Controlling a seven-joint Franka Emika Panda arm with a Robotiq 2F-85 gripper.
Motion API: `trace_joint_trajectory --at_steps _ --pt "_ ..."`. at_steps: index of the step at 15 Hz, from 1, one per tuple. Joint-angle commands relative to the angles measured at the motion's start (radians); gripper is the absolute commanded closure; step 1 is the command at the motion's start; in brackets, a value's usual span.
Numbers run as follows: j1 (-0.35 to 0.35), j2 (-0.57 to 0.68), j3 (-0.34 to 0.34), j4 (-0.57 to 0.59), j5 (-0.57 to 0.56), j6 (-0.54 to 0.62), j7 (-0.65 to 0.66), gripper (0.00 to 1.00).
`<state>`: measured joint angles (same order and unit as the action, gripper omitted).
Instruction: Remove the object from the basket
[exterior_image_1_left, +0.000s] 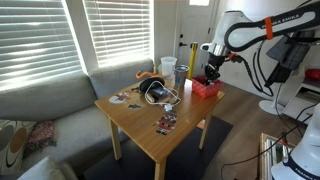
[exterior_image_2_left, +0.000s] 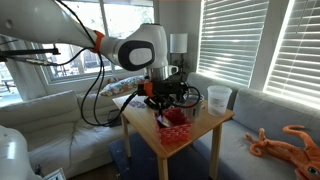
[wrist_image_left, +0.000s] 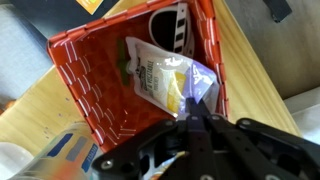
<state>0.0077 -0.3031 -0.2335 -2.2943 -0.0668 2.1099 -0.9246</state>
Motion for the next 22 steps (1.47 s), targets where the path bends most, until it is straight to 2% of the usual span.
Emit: trace_joint_trajectory --at_steps 1,8,13,17,22 --pt "-0.019 -0.037 0.033 0.010 -0.012 -0.011 -0.008 1.00" --pt "-0.036 -0.144 0.061 0.024 -0.071 -0.027 0.036 1.00" --pt "-0.039 -0.241 0.109 0.025 -0.102 -0.018 0.170 1.00" --pt "-0.018 -0.292 0.177 0.015 -0.161 0.048 0.299 1.00" --pt "0.024 -0.287 0.257 -0.011 -0.253 0.203 0.402 1.00"
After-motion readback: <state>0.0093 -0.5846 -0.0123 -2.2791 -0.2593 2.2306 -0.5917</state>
